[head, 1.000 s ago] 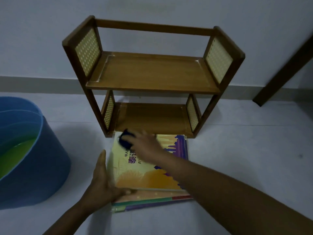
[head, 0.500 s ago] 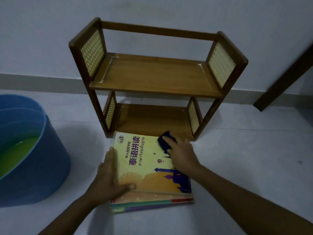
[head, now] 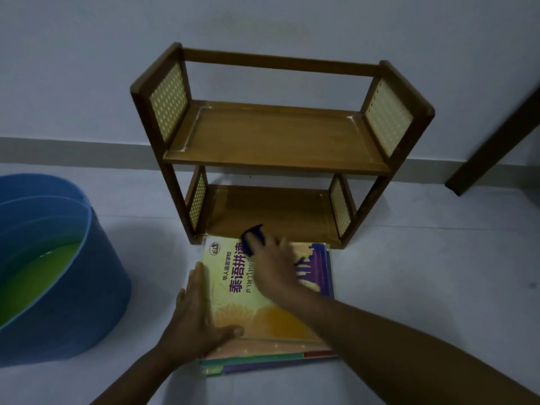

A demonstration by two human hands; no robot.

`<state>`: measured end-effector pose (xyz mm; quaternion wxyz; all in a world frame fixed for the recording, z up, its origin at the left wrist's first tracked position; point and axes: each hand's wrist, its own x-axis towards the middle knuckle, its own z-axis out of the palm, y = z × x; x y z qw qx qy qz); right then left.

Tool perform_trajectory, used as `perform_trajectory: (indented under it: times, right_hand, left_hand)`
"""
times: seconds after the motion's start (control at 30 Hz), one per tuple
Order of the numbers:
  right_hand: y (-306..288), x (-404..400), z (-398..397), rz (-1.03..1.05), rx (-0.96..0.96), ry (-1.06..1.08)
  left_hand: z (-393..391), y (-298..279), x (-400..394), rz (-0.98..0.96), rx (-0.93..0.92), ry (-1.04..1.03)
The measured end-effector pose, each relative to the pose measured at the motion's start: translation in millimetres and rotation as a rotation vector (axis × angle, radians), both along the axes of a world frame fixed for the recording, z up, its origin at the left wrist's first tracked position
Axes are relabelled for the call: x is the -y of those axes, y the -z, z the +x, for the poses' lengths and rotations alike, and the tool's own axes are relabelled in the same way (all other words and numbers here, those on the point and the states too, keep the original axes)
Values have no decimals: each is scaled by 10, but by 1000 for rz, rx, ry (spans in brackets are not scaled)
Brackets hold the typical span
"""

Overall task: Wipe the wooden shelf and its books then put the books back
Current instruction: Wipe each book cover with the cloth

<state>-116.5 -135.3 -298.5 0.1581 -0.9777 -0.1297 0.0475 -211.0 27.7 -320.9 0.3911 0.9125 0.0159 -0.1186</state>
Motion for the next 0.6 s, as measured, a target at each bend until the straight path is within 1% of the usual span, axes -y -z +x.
perform_trajectory:
  times: [0.07,0.1,0.13,0.17,0.2,0.23,0.3,0.33,0.37,0.4,0.43,0.5,0.53,0.57,0.6]
  right_hand:
    - [3,-319,-310,-19,-9,-301]
    - [15,-379,-397,-27,-19,-422]
    - [28,-359,-360,-35,-7,-491]
    - [37,-278,-246,-45,7,-503]
    - [48,-155,-101,-54,8,-458]
    - [64,2,42,-63,-5,-366]
    - [76,349,214,-27,-26,-76]
    - [78,476,194,-20,-23,36]
    - [74,543,85,-38,-12,75]
    - [81,558,-90,-56,-4,43]
    - [96,543,-304,-53,6,-49]
    - [112,528,-723,-25,9,-316]
    - [135,554,-804,-34,13,-419]
    - [146,626,-790,-51,13,-459]
    - [151,731,-692,-66,20,-409]
  left_hand:
    - [-5,77,-19,-44,41,-12]
    - [-17,107,-26,-73,55,-28]
    - [-15,124,-31,-77,43,-44]
    - [-20,136,-36,-54,9,-53]
    - [-14,137,-40,-15,-31,-55]
    - [-10,143,-43,16,-59,-46]
    - [10,145,-50,65,-64,-11]
    - [23,134,-50,85,-57,3]
    - [26,139,-53,101,-54,13]
    - [22,150,-55,120,-56,22]
    - [19,171,-55,142,-52,32]
    - [10,211,-38,183,-39,48]
    - [45,213,-35,202,-33,56]
    - [40,209,-42,221,-35,57]
    - [54,206,-51,254,-33,60]
